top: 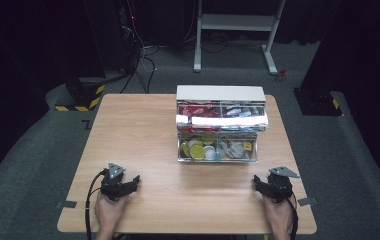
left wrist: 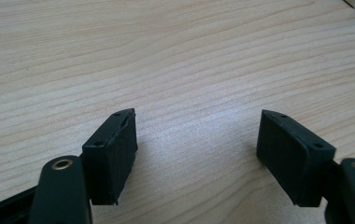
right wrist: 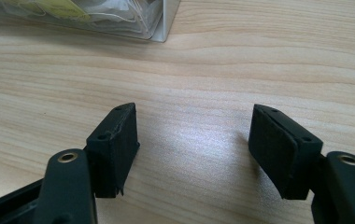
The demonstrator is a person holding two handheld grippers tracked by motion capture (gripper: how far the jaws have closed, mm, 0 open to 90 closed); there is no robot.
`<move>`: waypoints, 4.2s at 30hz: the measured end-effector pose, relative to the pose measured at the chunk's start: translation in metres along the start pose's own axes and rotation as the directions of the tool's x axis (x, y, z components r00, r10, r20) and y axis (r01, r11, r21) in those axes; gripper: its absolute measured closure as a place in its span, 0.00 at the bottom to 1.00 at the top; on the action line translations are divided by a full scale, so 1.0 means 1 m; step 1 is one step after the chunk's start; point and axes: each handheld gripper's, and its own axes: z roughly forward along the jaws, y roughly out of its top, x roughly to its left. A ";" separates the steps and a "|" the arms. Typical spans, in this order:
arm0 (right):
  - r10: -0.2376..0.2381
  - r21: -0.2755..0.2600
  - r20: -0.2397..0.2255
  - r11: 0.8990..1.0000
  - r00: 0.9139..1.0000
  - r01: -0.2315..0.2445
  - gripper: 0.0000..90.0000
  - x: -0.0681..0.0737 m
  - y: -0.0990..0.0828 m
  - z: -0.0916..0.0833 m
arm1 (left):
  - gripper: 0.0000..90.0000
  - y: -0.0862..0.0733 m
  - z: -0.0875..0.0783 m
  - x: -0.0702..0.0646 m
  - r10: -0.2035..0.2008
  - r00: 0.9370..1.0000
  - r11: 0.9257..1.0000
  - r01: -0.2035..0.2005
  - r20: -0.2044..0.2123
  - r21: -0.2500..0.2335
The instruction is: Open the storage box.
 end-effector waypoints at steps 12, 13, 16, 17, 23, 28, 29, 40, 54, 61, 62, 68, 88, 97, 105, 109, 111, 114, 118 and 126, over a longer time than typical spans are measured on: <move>0.002 0.000 -0.002 1.000 1.000 -0.002 0.38 0.001 -0.001 0.000 | 0.32 0.000 0.000 0.000 0.000 1.000 1.000 0.000 0.001 -0.001; 0.003 0.000 -0.002 1.000 1.000 -0.003 0.41 0.001 -0.001 -0.001 | 0.32 0.000 0.000 0.000 0.000 1.000 1.000 0.000 0.001 0.000; -0.002 -0.006 -0.010 1.000 1.000 0.002 0.48 0.001 -0.002 -0.003 | 0.32 0.000 0.000 0.000 -0.001 1.000 1.000 0.001 0.001 0.000; 0.000 -0.007 -0.011 1.000 1.000 0.000 0.48 0.001 -0.002 -0.004 | 0.32 0.000 0.000 0.000 -0.001 1.000 1.000 0.001 0.001 -0.001; 0.006 -0.034 -0.023 0.999 1.000 -0.007 0.48 0.000 -0.004 -0.008 | 0.32 0.000 0.000 0.000 0.000 1.000 1.000 0.000 0.001 0.000; 0.006 -0.035 -0.041 0.999 0.999 -0.008 0.48 0.000 -0.005 -0.008 | 0.32 0.000 0.000 0.000 -0.001 1.000 1.000 0.001 0.001 0.000; 0.007 -0.032 -0.045 0.999 0.999 -0.008 0.49 0.000 -0.005 -0.008 | 0.32 0.000 0.000 0.000 -0.001 1.000 1.000 0.001 0.001 -0.001; -0.015 -0.078 -0.083 0.997 0.996 0.009 0.53 0.003 -0.005 -0.015 | 0.32 0.000 0.000 0.000 0.003 1.000 1.000 -0.003 0.002 0.003; -0.033 -0.111 -0.104 0.994 0.994 0.021 0.52 0.014 -0.006 -0.018 | 0.32 0.000 0.000 0.000 0.004 1.000 1.000 -0.004 0.003 0.002; -0.046 -0.145 -0.144 0.989 0.988 0.025 0.52 0.023 -0.002 -0.022 | 0.32 0.000 0.000 0.000 0.004 1.000 1.000 -0.004 0.004 0.003; -0.049 -0.150 -0.147 0.988 0.988 0.027 0.52 0.024 -0.002 -0.022 | 0.32 0.000 0.000 0.000 0.004 1.000 1.000 -0.004 0.004 0.003; -0.051 -0.151 -0.173 0.988 0.984 0.025 0.52 0.029 0.000 -0.025 | 0.32 0.000 0.000 0.000 0.005 1.000 1.000 -0.005 0.003 0.003; -0.095 -0.168 -0.250 0.984 0.963 0.053 0.47 0.043 0.019 -0.037 | 0.32 0.000 0.000 0.000 0.002 1.000 1.000 -0.002 0.005 0.003; -0.067 -0.180 -0.271 0.983 0.960 0.017 0.46 0.041 0.031 -0.049 | 0.32 0.000 0.000 0.000 0.003 1.000 1.000 -0.003 0.004 0.003; -0.060 -0.196 -0.301 0.981 0.952 0.000 0.44 0.036 0.044 -0.060 | 0.32 0.000 0.000 0.000 0.001 1.000 1.000 -0.001 0.005 0.003; -0.069 -0.205 -0.306 0.979 0.950 0.005 0.41 0.037 0.052 -0.064 | 0.32 0.000 0.000 0.000 0.001 1.000 1.000 -0.001 0.005 0.003; -0.074 -0.200 -0.308 0.980 0.948 0.011 0.40 0.038 0.056 -0.065 | 0.32 0.000 0.000 0.000 0.001 1.000 1.000 -0.001 0.005 0.003; -0.096 -0.190 -0.310 0.981 0.946 0.037 0.42 0.041 0.063 -0.068 | 0.32 0.000 0.000 0.000 0.003 1.000 1.000 -0.003 0.005 0.003; -0.131 -0.204 -0.305 0.976 0.943 0.070 0.45 0.047 0.075 -0.074 | 0.32 0.000 0.000 0.000 0.003 1.000 1.000 -0.003 0.006 0.003; -0.177 -0.224 -0.336 0.969 0.925 0.104 0.46 0.056 0.094 -0.081 | 0.32 0.000 0.000 0.000 0.004 1.000 1.000 -0.004 0.006 0.003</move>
